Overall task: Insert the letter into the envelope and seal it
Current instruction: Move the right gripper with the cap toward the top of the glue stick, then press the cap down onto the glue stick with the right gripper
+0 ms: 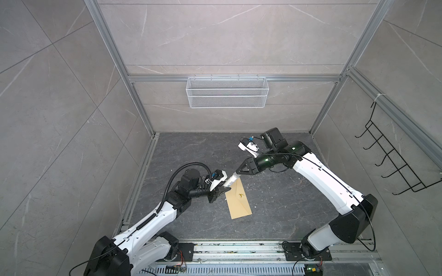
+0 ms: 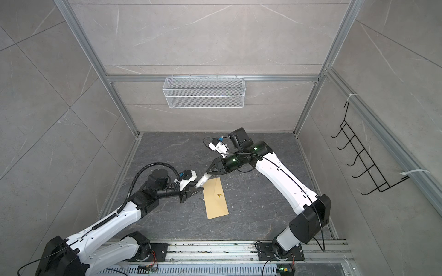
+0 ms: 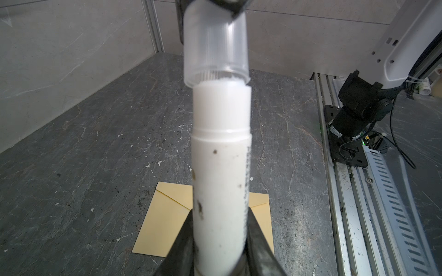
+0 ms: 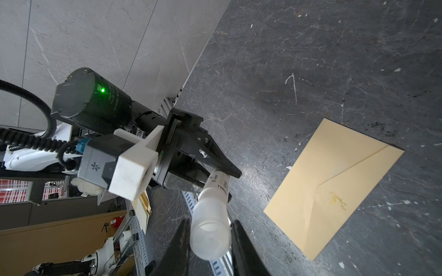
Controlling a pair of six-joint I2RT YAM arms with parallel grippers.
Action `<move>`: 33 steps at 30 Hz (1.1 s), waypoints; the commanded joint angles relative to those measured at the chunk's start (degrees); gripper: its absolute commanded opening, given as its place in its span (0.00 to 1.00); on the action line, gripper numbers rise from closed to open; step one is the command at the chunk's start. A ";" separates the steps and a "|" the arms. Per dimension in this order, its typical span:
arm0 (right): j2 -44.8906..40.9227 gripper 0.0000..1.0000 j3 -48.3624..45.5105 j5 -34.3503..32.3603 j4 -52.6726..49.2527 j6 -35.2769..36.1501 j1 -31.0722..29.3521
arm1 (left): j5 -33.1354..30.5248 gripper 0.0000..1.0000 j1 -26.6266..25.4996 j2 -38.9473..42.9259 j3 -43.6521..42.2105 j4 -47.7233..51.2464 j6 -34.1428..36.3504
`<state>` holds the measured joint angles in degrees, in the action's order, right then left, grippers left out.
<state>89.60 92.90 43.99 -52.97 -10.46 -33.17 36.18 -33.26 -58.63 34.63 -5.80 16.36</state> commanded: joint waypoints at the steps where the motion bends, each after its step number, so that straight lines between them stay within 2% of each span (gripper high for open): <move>1: 0.22 0.30 1.32 0.94 -2.18 1.29 -0.48 | 1.68 0.00 -0.12 0.76 2.41 -1.88 1.02; 33: 2.08 0.30 1.49 0.84 0.85 -1.32 -1.70 | 1.80 0.00 -0.14 0.87 2.37 -1.87 0.95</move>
<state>90.67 92.90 44.01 -52.84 -10.94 -34.02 36.18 -33.26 -58.63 34.63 -5.48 16.34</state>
